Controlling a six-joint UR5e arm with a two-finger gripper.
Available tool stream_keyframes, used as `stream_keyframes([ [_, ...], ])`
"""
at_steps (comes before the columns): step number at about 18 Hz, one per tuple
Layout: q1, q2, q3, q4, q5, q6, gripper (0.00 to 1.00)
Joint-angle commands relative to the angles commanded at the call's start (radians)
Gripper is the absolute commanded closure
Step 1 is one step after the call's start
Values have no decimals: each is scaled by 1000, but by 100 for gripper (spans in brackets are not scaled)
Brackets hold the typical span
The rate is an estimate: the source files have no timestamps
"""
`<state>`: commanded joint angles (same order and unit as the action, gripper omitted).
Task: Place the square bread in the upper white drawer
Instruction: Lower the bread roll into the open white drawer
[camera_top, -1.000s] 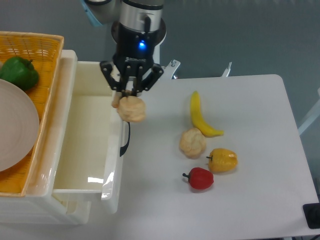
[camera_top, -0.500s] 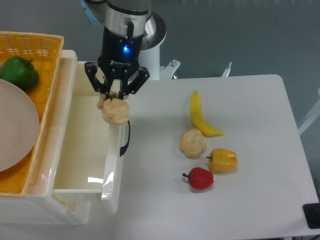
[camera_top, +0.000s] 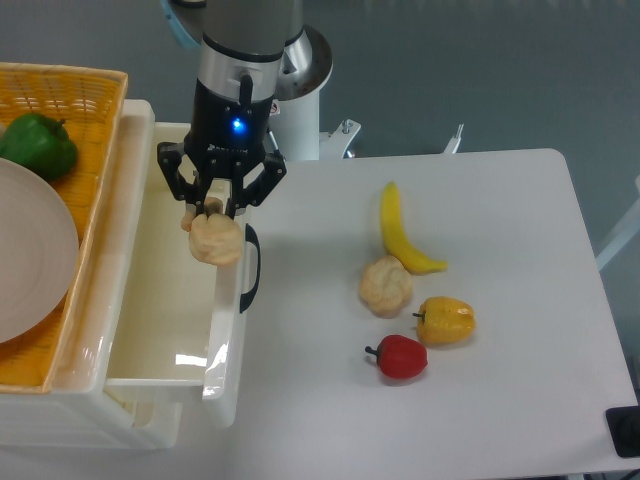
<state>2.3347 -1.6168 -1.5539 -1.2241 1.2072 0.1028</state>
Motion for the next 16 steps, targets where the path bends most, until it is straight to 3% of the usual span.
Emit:
stream_keyframes([
  [16, -15, -8, 0, 3, -2, 6, 51],
])
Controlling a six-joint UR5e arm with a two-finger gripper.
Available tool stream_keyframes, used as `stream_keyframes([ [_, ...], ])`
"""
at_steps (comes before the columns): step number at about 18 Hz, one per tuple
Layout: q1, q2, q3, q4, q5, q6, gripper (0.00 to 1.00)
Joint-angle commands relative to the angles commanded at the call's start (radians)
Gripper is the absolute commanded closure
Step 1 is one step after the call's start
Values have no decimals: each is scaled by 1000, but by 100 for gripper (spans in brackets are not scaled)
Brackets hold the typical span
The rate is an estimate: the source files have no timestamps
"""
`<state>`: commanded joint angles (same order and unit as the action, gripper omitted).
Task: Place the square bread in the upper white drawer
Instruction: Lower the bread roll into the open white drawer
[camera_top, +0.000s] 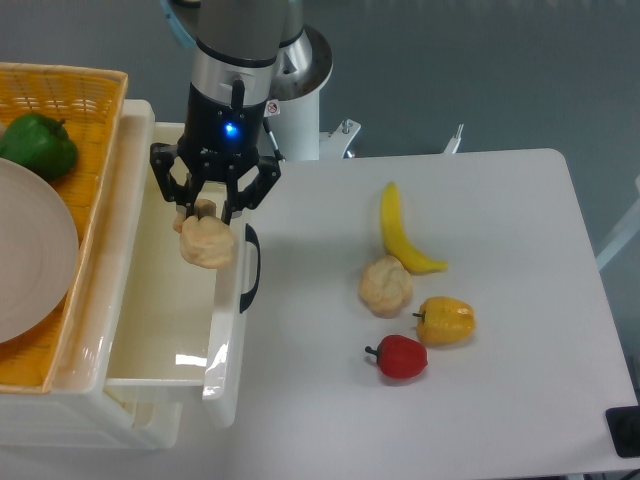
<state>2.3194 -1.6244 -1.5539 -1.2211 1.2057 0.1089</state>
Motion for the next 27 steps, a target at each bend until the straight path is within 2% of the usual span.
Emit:
stream_keyframes([
  [5, -6, -15, 0, -2, -2, -2, 51],
  [20, -11, -15, -2, -3, -9, -3, 43],
  [27, -9, -17, -11, -2, -6, -2, 43],
])
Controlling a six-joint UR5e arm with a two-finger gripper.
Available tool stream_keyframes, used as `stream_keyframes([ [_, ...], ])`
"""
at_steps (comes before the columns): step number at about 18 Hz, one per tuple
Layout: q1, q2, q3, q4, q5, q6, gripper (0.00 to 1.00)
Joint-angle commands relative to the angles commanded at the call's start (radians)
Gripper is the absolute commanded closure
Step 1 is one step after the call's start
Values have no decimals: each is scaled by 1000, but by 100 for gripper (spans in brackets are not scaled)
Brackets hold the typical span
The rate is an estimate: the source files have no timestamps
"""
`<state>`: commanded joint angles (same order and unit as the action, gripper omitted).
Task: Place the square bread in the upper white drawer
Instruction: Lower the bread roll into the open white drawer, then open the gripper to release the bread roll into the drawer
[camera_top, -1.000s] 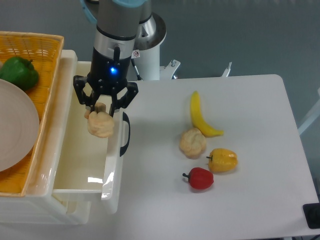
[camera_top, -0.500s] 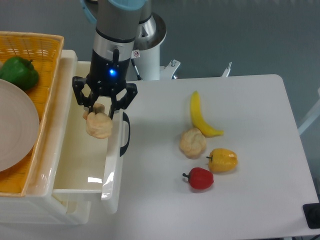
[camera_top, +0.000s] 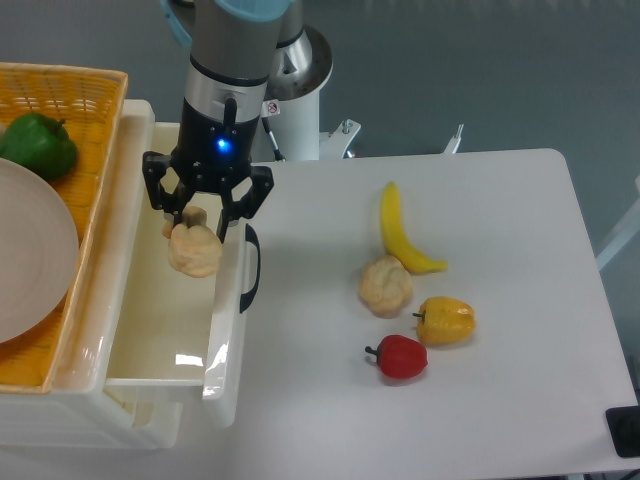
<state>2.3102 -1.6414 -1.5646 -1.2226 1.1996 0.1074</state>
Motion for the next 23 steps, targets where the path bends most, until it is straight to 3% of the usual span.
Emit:
stream_keyframes([
  [23, 8, 14, -9, 2, -6, 0, 36],
])
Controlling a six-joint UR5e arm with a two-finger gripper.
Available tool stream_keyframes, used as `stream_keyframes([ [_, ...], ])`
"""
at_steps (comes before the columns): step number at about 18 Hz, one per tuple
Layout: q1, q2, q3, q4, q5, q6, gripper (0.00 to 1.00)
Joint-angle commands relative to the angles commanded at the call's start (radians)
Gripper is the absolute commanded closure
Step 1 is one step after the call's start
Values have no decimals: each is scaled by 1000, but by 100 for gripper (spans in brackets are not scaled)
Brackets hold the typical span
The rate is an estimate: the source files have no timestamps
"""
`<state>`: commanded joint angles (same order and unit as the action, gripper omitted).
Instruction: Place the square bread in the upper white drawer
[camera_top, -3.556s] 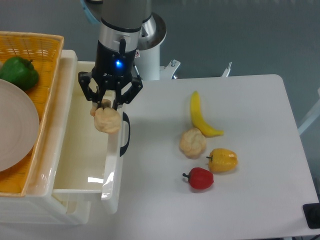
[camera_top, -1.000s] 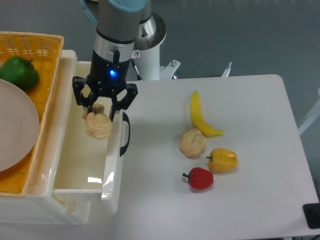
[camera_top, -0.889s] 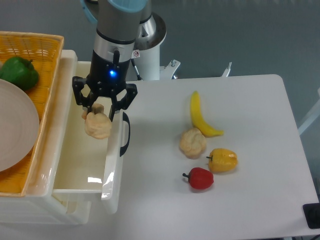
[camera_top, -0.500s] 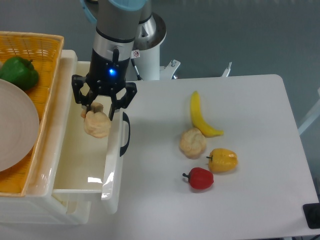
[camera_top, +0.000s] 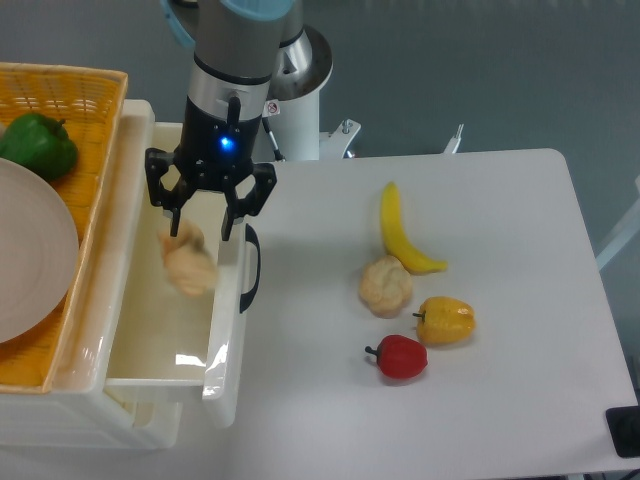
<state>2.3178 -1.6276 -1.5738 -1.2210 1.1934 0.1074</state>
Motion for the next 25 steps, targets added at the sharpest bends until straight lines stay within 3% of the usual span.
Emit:
stream_keyframes([
  [7, 11, -2, 6, 3, 5, 2, 37],
  [11, 67, -3, 5, 5, 25, 38, 37],
  [17, 213, -5, 8, 6, 26, 77, 36],
  [21, 250, -11, 8, 12, 31, 80, 35],
  [23, 255, -14, 8, 14, 32, 87, 31],
  [24, 255, -18, 8, 14, 44, 97, 24],
  [25, 255, -29, 9, 11, 75, 95, 0],
])
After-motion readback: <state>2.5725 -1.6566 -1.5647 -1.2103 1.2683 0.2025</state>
